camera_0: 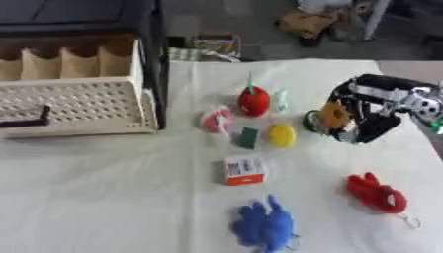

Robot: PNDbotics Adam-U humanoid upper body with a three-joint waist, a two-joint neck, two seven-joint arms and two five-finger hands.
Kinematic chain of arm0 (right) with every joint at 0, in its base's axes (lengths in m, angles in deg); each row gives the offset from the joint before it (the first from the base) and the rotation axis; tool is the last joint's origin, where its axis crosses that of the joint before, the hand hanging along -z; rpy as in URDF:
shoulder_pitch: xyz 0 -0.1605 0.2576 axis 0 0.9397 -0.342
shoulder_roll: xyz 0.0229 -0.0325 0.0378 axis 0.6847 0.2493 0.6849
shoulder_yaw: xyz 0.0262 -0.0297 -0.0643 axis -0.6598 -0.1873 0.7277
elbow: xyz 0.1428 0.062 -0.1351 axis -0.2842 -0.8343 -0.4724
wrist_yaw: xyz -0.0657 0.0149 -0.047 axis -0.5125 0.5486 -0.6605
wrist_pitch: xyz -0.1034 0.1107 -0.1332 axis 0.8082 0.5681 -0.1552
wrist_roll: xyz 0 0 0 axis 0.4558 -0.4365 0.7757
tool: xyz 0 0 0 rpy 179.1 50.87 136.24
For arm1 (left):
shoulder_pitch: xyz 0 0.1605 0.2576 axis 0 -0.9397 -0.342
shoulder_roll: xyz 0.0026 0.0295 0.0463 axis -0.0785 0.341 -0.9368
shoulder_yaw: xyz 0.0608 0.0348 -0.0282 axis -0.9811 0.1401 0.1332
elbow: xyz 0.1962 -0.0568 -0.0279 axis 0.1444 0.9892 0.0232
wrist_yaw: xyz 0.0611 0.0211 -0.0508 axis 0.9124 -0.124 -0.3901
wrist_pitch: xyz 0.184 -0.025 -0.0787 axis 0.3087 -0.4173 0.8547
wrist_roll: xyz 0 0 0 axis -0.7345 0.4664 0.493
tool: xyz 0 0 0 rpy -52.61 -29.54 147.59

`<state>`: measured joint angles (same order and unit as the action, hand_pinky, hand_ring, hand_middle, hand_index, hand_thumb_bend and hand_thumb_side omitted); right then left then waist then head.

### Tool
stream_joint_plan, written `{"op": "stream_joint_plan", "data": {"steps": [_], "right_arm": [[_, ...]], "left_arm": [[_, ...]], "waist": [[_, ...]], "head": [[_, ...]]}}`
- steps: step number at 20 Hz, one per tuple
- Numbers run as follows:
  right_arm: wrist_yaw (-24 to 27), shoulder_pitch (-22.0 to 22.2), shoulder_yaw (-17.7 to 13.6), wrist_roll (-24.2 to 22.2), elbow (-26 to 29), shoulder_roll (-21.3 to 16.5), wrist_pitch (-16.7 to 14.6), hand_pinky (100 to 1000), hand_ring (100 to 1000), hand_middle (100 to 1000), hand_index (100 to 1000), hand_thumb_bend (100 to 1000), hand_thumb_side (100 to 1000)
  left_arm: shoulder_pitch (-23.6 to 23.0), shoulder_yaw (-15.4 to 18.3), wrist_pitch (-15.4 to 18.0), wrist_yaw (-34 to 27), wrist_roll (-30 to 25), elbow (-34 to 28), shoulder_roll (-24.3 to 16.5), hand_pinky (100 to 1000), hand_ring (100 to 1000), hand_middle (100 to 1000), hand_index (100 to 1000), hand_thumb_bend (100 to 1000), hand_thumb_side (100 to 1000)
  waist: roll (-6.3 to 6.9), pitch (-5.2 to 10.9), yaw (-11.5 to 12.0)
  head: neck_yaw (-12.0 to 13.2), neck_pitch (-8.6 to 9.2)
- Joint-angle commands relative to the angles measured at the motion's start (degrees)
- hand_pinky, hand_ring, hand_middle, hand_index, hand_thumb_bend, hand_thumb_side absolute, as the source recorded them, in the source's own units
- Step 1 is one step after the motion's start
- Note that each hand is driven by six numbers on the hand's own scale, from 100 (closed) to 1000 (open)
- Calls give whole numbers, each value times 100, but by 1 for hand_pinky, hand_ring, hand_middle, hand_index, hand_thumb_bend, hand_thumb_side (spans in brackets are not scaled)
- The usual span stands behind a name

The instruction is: Pick up objects from table and place into drawer.

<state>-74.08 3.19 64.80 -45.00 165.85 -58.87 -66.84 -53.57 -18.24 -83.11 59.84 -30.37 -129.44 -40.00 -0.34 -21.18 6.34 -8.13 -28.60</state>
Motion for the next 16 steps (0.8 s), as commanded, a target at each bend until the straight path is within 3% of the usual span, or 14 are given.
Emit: {"op": "stream_joint_plan", "data": {"steps": [1,9,16], "right_arm": [[133,-171,-156,56,353,-252,119,397,424,349,451,100,138],[415,-653,-202,47,765,-150,414,392,405,331,442,100,138],[415,-1466,-99,-66,591,380,548,394,396,324,439,100,135]], "left_arm": [[47,92,5,-20,6,-46,-136,100,100,100,768,100,255],[47,65,-8,-19,-38,-46,-160,100,100,100,768,100,258],[52,19,-47,-26,-124,-46,-147,100,100,100,768,100,258]], "waist": [[-9,175,-8],[-67,284,-28],[-119,387,-37]], "head": [[45,47],[182,56],[318,47]]}}
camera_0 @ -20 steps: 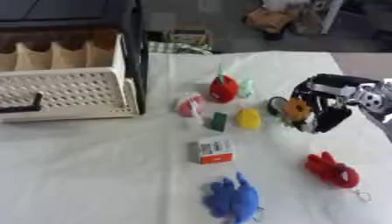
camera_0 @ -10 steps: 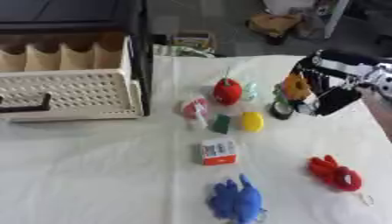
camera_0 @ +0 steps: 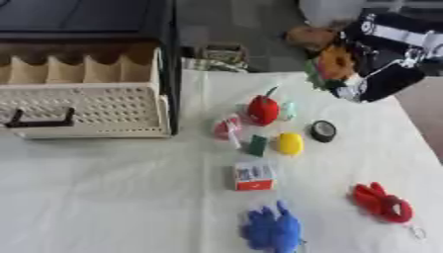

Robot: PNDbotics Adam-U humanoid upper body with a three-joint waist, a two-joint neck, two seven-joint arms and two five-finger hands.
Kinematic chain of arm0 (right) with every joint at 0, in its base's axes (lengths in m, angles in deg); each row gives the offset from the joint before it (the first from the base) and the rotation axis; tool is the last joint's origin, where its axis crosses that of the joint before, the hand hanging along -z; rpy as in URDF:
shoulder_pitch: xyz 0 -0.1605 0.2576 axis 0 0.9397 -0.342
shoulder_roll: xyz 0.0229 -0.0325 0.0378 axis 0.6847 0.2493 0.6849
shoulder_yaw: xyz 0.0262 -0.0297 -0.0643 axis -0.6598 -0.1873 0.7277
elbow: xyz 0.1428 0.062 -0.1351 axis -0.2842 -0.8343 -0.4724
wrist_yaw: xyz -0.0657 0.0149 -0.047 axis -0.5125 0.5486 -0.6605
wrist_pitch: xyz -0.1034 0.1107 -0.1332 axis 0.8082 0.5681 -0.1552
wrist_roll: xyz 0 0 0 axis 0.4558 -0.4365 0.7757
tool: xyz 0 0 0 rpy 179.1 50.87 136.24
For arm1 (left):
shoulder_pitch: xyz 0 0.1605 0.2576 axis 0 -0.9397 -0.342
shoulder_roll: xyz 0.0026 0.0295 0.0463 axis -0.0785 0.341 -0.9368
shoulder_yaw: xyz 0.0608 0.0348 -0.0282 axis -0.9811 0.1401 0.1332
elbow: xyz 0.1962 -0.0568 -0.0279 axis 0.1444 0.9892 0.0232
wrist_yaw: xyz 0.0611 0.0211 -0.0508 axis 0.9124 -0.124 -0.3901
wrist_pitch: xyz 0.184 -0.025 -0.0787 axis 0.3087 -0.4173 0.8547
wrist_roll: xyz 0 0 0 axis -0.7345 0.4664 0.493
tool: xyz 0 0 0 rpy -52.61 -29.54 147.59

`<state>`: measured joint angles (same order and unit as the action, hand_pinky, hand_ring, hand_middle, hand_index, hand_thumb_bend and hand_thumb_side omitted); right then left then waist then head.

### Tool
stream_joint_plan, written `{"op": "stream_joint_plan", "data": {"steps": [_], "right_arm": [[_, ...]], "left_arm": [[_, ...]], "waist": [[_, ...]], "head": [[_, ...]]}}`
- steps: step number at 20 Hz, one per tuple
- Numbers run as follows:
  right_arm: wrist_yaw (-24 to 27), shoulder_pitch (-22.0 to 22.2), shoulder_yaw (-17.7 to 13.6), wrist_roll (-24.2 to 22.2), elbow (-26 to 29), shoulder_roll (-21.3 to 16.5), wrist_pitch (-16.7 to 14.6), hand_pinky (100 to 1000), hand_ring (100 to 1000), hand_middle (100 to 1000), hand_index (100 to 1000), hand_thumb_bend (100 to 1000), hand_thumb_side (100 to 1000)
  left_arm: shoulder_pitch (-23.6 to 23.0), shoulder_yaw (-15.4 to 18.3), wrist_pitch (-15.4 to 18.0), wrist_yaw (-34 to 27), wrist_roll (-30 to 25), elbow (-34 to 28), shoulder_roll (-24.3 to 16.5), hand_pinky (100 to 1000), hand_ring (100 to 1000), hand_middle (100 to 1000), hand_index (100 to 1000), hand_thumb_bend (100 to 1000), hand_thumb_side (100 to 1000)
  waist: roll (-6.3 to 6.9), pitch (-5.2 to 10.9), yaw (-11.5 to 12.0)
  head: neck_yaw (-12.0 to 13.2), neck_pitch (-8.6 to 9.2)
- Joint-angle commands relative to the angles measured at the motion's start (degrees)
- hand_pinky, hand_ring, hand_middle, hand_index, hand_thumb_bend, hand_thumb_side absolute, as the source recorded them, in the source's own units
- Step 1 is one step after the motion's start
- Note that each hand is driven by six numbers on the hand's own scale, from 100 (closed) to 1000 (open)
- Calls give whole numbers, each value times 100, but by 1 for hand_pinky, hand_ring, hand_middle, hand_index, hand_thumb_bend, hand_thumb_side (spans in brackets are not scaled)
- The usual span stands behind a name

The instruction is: Pick up objects from table and place into drawer.

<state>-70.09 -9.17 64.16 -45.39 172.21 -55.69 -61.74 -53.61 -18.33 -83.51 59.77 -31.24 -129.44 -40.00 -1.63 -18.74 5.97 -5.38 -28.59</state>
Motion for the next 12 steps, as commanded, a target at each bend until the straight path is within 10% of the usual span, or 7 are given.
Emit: {"op": "stream_joint_plan", "data": {"steps": [1,12], "right_arm": [[-3,-344,-20,-46,-97,157,40,394,395,324,440,100,132],[-375,-1352,130,-150,-791,1077,17,395,392,322,435,100,131]], "left_arm": [[59,24,-13,-21,-46,-46,-144,100,100,100,768,100,258],[131,-40,-52,-40,-150,-46,-95,100,100,100,764,100,257]], "waist": [[3,153,8],[-76,187,140]], "head": [[45,45],[-18,92]]}}
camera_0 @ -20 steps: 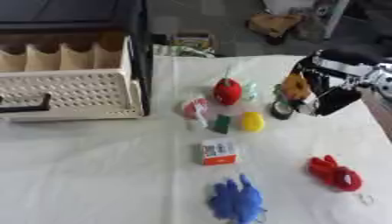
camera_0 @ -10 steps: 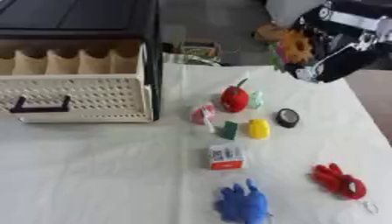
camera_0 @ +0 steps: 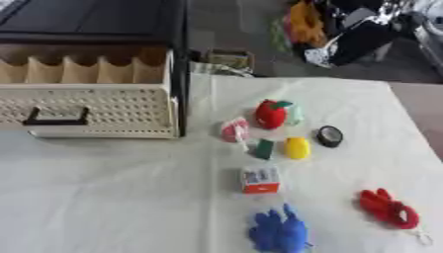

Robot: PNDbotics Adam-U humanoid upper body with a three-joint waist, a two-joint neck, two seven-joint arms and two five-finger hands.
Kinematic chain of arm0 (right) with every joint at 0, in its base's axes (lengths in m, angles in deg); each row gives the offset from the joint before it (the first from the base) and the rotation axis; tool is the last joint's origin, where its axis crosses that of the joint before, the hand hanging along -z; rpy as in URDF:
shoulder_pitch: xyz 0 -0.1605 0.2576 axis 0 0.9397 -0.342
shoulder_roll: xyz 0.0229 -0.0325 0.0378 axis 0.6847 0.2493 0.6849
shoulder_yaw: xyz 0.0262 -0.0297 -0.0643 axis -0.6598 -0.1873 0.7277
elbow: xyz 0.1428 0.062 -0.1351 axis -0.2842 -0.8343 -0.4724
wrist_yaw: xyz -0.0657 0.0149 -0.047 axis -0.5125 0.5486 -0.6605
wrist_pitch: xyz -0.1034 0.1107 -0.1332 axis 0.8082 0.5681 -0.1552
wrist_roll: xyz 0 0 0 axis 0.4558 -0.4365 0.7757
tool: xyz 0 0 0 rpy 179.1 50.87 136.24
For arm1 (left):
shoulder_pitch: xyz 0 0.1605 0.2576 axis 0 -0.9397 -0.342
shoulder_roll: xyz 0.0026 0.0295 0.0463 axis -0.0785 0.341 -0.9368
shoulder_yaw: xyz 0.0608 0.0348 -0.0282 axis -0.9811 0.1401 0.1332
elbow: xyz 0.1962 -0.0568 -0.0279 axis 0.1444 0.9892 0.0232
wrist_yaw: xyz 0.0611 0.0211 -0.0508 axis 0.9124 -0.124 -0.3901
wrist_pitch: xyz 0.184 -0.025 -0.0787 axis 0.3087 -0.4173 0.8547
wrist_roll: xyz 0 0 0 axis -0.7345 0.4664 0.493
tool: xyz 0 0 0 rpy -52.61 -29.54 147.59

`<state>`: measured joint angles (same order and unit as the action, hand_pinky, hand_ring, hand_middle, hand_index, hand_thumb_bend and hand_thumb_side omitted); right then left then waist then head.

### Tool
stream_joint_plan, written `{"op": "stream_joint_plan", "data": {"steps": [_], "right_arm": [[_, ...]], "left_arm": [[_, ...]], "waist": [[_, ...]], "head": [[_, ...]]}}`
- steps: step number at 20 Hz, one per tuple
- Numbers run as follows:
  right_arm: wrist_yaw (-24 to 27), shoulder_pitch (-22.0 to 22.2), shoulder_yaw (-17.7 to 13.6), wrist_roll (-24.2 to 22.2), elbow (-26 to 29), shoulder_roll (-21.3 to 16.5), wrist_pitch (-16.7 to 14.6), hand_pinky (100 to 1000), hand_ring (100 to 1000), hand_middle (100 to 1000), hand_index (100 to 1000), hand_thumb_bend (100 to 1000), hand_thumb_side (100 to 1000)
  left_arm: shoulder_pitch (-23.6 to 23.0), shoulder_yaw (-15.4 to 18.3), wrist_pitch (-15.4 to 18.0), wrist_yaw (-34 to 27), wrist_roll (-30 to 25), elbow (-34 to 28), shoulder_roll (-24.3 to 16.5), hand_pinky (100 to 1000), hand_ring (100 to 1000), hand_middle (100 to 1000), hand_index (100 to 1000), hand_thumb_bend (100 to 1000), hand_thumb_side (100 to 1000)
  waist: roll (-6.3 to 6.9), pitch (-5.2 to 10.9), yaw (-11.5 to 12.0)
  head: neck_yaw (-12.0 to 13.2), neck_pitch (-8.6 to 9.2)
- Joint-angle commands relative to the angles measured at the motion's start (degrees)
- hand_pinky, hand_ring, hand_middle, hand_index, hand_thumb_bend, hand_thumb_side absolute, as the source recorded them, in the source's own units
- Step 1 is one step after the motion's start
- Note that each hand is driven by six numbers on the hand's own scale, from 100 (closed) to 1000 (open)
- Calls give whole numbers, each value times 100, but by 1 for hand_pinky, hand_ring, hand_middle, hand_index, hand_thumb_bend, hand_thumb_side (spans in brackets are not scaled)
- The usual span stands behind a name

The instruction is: Pick up objects from table and place into drawer.

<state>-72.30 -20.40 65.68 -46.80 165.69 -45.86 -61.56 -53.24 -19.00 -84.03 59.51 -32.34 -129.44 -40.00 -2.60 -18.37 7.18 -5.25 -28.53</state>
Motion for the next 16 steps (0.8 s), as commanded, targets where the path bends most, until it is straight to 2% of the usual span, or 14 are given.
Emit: {"op": "stream_joint_plan", "data": {"steps": [1,5,10,16], "right_arm": [[-207,-307,-5,-7,-217,189,-6,395,392,322,434,100,131],[-365,-502,29,16,-485,467,-42,395,392,322,434,100,132],[-542,-729,-17,119,-826,878,-22,396,389,318,432,100,132],[-640,-970,-87,237,-1091,1202,-46,397,389,316,432,100,133]], "left_arm": [[114,18,2,-17,-58,-46,-86,100,100,100,764,100,257],[181,-8,13,-24,-113,-46,-58,100,100,100,764,100,258],[281,-54,40,-26,-200,-46,-15,100,100,100,764,100,257],[361,-74,30,-32,-233,-46,15,100,100,100,762,100,257]], "waist": [[14,151,43],[2,150,112],[-29,113,253],[-90,69,337]], "head": [[-44,99],[-70,156],[-106,323],[-168,433]]}}
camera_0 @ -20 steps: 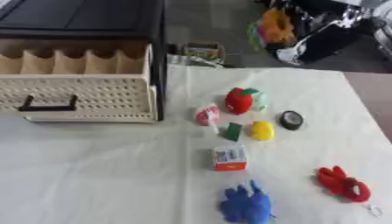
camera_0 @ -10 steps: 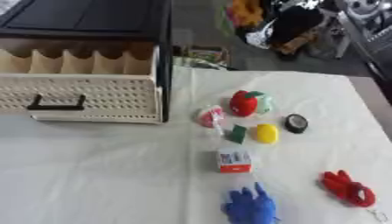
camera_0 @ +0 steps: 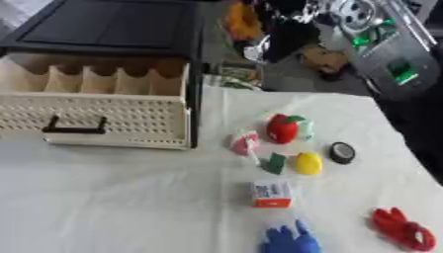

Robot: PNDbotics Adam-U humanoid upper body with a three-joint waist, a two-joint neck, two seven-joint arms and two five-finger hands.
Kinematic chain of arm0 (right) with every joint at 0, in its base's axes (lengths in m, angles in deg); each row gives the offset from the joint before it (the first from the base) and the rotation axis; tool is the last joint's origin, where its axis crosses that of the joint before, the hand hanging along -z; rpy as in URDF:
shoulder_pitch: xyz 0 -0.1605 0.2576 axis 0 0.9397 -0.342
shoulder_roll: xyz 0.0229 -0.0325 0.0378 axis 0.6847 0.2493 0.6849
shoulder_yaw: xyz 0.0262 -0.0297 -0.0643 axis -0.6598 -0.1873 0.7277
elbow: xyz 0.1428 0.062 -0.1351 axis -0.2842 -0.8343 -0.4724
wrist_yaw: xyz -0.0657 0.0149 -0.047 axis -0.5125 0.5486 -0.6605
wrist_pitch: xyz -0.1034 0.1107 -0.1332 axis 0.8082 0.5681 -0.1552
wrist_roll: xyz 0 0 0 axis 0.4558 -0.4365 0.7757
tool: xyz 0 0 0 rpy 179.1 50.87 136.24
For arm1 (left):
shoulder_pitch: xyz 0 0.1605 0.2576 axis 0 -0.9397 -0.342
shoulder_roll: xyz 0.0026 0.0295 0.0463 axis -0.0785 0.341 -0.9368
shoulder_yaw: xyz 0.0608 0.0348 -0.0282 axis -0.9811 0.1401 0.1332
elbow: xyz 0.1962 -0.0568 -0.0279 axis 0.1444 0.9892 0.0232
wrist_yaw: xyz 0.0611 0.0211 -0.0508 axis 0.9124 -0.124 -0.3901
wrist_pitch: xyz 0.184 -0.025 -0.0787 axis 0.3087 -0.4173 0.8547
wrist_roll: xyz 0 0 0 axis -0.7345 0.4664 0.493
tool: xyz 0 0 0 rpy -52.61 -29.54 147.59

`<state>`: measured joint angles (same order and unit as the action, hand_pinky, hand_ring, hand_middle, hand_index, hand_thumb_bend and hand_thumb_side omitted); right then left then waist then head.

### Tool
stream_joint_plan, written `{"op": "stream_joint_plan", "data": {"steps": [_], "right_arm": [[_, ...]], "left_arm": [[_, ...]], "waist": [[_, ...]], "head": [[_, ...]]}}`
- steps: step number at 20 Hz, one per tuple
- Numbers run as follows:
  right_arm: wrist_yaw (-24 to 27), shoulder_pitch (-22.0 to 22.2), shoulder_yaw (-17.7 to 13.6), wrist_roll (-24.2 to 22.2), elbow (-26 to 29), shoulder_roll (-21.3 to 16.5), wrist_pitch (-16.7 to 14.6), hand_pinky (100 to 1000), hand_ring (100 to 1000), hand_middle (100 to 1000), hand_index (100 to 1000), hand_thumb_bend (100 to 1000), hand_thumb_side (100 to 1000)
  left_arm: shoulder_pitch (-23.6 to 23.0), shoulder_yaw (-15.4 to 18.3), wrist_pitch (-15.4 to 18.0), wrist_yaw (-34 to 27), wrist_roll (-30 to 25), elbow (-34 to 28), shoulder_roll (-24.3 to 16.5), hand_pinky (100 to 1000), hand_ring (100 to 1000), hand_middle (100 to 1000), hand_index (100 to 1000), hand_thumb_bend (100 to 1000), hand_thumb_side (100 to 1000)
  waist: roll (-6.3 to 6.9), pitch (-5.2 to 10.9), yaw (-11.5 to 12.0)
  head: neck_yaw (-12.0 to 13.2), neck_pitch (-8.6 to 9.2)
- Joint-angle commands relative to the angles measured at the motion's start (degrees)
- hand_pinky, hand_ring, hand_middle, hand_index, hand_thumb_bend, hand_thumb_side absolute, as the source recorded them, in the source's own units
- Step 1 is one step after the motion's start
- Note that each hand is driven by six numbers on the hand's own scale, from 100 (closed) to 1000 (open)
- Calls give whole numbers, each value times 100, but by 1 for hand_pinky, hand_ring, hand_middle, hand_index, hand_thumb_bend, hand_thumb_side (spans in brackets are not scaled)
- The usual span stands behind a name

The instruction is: Pick up objects from table and place into drawer.

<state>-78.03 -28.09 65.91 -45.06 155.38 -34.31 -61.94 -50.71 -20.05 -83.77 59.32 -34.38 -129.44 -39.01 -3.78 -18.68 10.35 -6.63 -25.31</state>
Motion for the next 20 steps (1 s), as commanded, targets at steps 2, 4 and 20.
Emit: {"op": "stream_joint_plan", "data": {"steps": [2,4,20], "right_arm": [[-90,-272,-107,81,-110,135,-23,398,389,316,432,100,133],[-97,-332,-109,94,-130,214,-37,397,389,315,432,100,134],[-238,-467,-38,133,-541,624,-87,419,415,357,484,100,145]], "left_arm": [[135,18,2,-17,-47,-47,-74,100,100,100,762,100,257],[163,11,6,-19,-59,-47,-67,100,100,100,761,100,258],[312,-30,24,-39,-137,-47,-18,100,100,100,761,100,261]], "waist": [[11,87,50],[-5,77,82],[-136,61,286]], "head": [[-50,147],[-71,200],[-196,391]]}}
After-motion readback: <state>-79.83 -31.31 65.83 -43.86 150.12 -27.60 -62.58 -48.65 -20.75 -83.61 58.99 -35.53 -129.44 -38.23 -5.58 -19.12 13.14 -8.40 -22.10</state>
